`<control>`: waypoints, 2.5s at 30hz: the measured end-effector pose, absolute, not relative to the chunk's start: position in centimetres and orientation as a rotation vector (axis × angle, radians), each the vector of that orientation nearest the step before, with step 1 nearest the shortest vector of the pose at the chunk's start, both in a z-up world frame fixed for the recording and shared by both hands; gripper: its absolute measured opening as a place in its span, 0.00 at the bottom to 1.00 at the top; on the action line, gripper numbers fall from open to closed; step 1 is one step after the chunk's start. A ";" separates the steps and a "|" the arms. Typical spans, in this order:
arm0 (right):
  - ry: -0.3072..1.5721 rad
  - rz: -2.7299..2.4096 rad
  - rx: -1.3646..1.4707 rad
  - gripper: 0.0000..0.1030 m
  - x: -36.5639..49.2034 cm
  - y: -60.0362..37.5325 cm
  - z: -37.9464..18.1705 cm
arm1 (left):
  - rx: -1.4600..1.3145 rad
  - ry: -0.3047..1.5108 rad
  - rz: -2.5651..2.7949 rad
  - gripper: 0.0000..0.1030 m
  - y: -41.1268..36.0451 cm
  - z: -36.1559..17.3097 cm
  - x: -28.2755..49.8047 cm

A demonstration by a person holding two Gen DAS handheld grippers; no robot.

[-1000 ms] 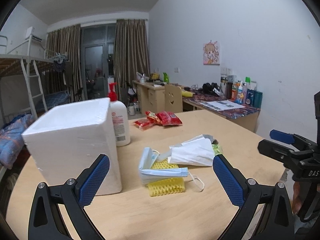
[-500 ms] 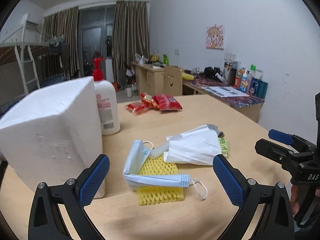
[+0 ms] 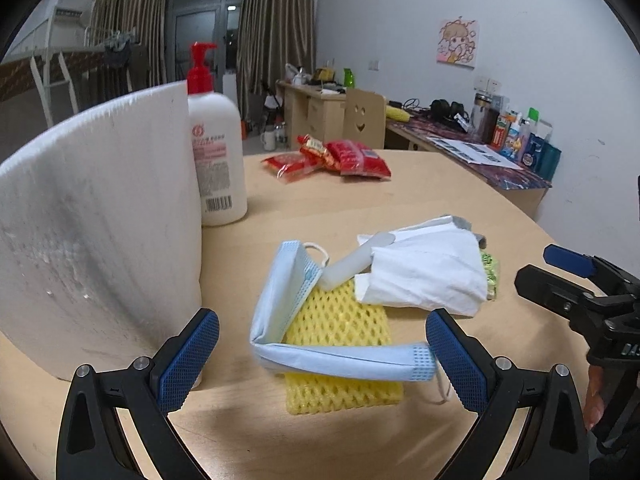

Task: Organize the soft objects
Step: 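Move the left tool to the blue face mask and close on it, then lift the blue mask with the left tool while the right tool grasps the white tissue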

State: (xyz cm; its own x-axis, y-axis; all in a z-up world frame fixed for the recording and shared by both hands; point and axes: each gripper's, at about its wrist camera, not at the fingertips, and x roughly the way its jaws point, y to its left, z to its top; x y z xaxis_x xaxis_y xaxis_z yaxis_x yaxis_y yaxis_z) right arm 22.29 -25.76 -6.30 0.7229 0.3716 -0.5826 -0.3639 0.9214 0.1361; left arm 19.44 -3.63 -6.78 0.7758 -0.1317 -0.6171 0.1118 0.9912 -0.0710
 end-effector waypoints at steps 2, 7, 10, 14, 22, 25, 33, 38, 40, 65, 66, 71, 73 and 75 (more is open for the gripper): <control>0.674 0.403 -0.002 1.00 22.9 -25.5 -6.7 | -0.044 0.685 -0.129 0.96 -3.4 -7.1 19.8; 0.705 0.419 -0.042 1.00 23.6 -24.6 -7.2 | -0.053 0.723 -0.111 0.88 -3.0 -8.0 20.5; 0.716 0.426 -0.051 1.00 23.9 -24.4 -7.3 | -0.071 0.739 -0.105 0.81 -2.7 -8.4 20.7; 0.722 0.430 -0.058 1.00 24.3 -24.3 -7.1 | -0.078 0.752 -0.101 0.67 -2.5 -8.8 20.9; 0.733 0.435 -0.124 1.00 25.2 -22.6 -7.2 | -0.109 0.787 -0.097 0.42 -1.9 -9.4 21.1; 0.748 0.432 -0.134 1.00 25.8 -22.3 -7.5 | -0.108 0.801 -0.103 0.32 -1.9 -9.7 21.1; 0.794 0.453 -0.124 0.75 26.5 -21.7 -8.1 | -0.121 0.820 -0.120 0.14 -1.7 -9.8 21.2; 0.802 0.464 -0.128 0.53 26.3 -21.2 -8.2 | -0.125 0.806 -0.132 0.11 -1.6 -9.7 20.9; 0.798 0.466 -0.115 0.41 26.2 -21.3 -8.1 | -0.124 0.798 -0.139 0.10 -1.7 -9.5 20.8; 0.627 0.522 0.093 0.05 22.2 -23.2 -4.0 | -0.169 0.648 -0.211 0.03 -1.5 -7.2 19.0; 0.617 0.515 0.097 0.05 22.1 -23.4 -3.6 | -0.166 0.634 -0.210 0.03 -1.5 -6.8 18.8; 0.563 0.504 0.106 0.05 21.4 -23.8 -1.8 | -0.153 0.595 -0.212 0.03 -1.2 -4.9 17.8; 0.541 0.499 0.109 0.05 21.0 -23.9 -1.1 | -0.146 0.580 -0.212 0.03 -1.2 -4.3 17.3; 0.512 0.498 0.109 0.05 20.4 -24.2 -0.2 | -0.134 0.566 -0.208 0.03 -1.1 -3.6 16.8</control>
State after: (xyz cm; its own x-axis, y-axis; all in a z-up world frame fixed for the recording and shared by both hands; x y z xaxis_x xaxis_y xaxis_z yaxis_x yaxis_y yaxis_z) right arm 20.36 -24.17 -0.19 0.7558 0.4827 -0.4425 -0.4292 0.8755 0.2220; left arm 16.79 -1.13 -3.56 0.8238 -0.2314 -0.5176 0.1580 0.9705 -0.1823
